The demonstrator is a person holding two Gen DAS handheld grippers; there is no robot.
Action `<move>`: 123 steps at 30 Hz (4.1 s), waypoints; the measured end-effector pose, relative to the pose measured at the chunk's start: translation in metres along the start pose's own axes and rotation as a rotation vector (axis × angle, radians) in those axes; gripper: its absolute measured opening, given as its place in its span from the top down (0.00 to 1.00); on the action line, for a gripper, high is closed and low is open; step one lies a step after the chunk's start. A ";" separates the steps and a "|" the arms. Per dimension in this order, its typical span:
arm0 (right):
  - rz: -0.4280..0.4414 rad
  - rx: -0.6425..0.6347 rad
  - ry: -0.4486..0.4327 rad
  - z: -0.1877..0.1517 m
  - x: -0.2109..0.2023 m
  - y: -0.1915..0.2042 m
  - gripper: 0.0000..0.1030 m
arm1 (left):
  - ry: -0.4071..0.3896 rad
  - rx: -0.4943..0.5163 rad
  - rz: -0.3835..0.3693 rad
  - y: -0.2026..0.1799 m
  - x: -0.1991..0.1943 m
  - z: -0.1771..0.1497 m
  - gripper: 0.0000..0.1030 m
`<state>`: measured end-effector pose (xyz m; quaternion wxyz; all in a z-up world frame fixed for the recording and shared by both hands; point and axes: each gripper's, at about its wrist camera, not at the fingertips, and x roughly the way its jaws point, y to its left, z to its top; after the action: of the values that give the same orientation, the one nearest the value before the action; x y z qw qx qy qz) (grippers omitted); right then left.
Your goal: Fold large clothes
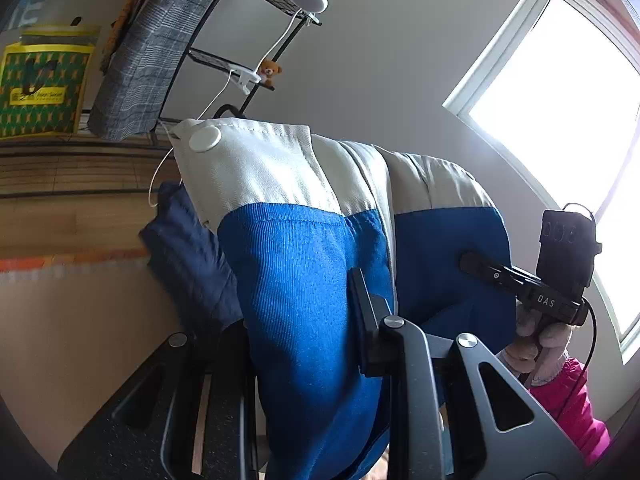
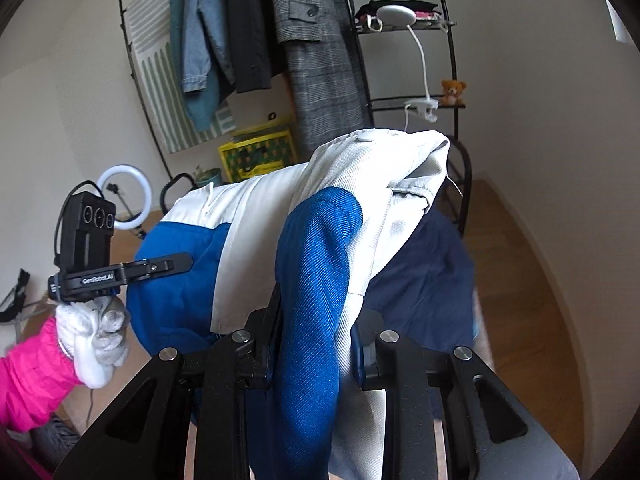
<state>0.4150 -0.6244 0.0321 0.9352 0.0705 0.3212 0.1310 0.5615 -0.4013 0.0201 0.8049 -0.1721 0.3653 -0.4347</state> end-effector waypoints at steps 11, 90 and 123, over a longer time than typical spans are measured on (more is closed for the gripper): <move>-0.047 0.035 -0.005 0.025 0.075 -0.082 0.76 | -0.002 -0.047 0.076 0.046 0.101 0.037 0.78; -0.406 0.014 -0.246 -0.104 -0.288 0.265 0.37 | -0.158 0.376 0.253 -0.222 -0.427 -0.176 0.36; -0.599 0.097 -0.269 -0.166 -0.147 0.234 0.19 | -0.155 0.400 0.486 -0.134 -0.292 -0.225 0.00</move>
<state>0.1540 -0.4350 0.0381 0.9618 0.0342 0.2074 -0.1756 0.2153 -0.2271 0.0764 0.9284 0.0493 0.2406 -0.2788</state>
